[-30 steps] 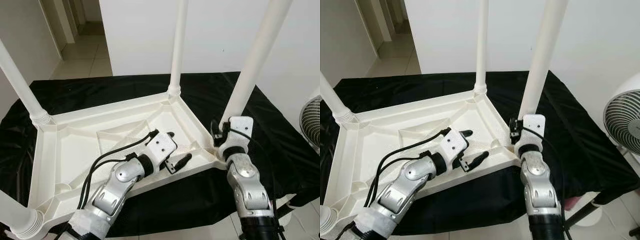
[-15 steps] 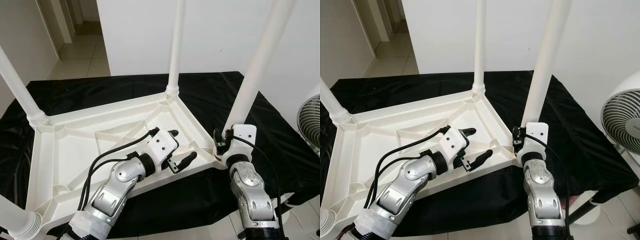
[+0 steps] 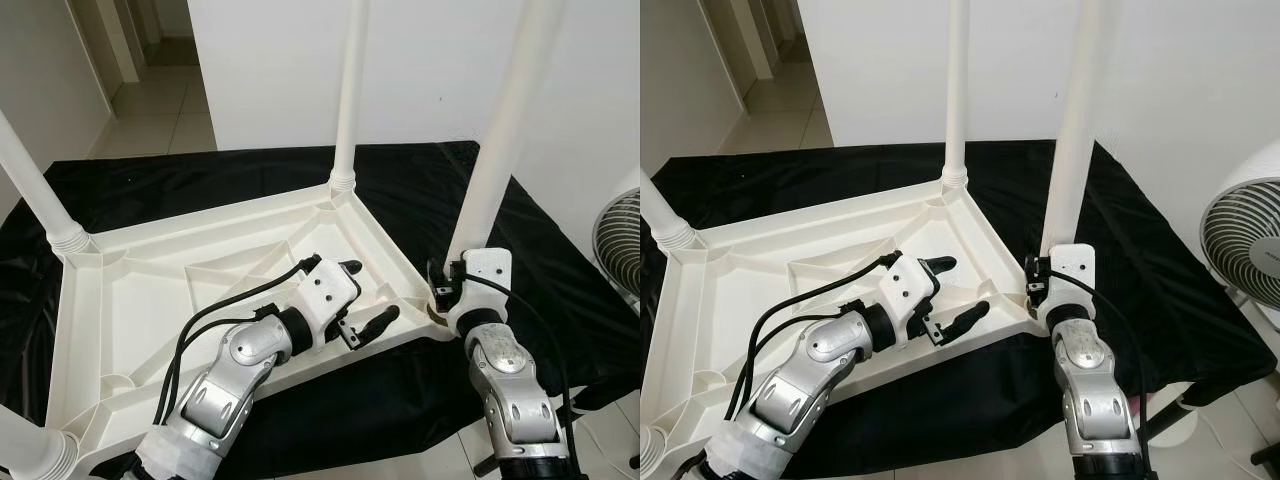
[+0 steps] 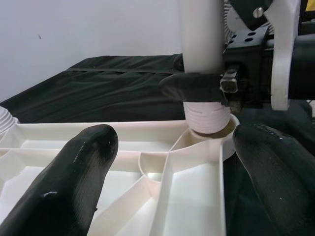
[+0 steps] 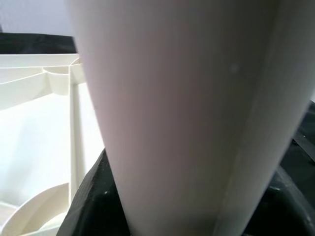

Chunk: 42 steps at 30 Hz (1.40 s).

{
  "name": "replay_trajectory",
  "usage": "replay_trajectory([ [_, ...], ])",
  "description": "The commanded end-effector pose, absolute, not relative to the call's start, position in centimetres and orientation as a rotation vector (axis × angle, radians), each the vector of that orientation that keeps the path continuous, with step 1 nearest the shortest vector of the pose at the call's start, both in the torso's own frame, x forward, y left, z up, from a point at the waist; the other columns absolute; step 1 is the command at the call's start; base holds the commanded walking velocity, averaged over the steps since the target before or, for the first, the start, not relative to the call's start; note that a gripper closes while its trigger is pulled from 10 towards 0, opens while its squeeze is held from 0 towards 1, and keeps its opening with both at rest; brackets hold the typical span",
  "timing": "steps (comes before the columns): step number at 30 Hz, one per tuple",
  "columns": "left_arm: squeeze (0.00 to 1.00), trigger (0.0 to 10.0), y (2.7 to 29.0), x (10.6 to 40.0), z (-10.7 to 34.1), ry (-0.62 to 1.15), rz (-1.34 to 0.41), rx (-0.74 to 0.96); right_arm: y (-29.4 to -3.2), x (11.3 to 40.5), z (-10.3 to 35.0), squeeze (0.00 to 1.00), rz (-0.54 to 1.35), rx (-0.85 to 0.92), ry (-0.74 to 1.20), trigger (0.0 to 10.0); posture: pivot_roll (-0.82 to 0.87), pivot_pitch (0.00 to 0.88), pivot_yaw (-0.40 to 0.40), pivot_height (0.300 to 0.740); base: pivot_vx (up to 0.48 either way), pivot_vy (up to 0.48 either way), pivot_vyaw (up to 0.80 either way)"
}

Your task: Building children table

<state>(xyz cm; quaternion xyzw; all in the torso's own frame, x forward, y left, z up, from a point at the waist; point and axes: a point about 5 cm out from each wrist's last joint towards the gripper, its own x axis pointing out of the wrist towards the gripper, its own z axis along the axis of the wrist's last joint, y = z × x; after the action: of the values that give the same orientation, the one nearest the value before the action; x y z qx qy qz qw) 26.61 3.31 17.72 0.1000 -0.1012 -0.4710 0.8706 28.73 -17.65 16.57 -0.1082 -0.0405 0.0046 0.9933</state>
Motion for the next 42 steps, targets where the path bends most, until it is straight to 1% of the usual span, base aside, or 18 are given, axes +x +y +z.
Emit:
replay_trajectory([
  [1,0.00,10.0,3.3,26.3,17.6,-0.198,-0.999,0.199,-17.4,28.5,15.7,0.00,0.039,-0.233,-0.035,10.0,-0.02,0.056,0.027,0.740,0.000,0.000,0.00],
  [8,0.00,10.0,3.5,26.0,16.9,-0.162,-0.995,0.182,-17.1,28.4,15.7,0.00,0.065,-0.242,-0.036,10.0,-0.01,0.056,0.026,0.740,0.000,0.000,0.00],
  [10,0.00,10.0,3.6,26.0,16.0,-0.113,-0.985,0.186,-17.1,28.4,15.7,0.00,0.067,-0.245,-0.035,10.0,-0.01,0.056,0.026,0.740,0.000,0.000,0.00],
  [15,0.00,10.0,3.9,26.1,14.9,-0.065,-0.961,0.193,-17.1,28.4,15.8,0.00,0.068,-0.246,-0.047,10.0,-0.01,0.059,0.032,0.740,0.000,0.000,0.00],
  [21,0.00,10.0,4.0,26.1,14.9,-0.060,-0.955,0.201,-17.0,28.2,15.8,0.00,0.079,-0.242,-0.063,10.0,-0.01,0.060,0.033,0.740,0.000,0.000,0.00],
  [28,0.00,10.0,4.2,26.1,15.1,-0.060,-0.952,0.205,-16.4,27.7,15.6,0.00,0.140,-0.237,-0.091,10.0,0.00,0.062,0.033,0.740,0.000,0.000,0.00],
  [42,0.00,10.0,4.3,26.0,15.5,-0.068,-0.953,0.206,-16.3,26.7,15.2,0.00,0.200,-0.266,-0.113,10.0,0.00,0.055,0.034,0.740,0.000,0.000,0.00],
])
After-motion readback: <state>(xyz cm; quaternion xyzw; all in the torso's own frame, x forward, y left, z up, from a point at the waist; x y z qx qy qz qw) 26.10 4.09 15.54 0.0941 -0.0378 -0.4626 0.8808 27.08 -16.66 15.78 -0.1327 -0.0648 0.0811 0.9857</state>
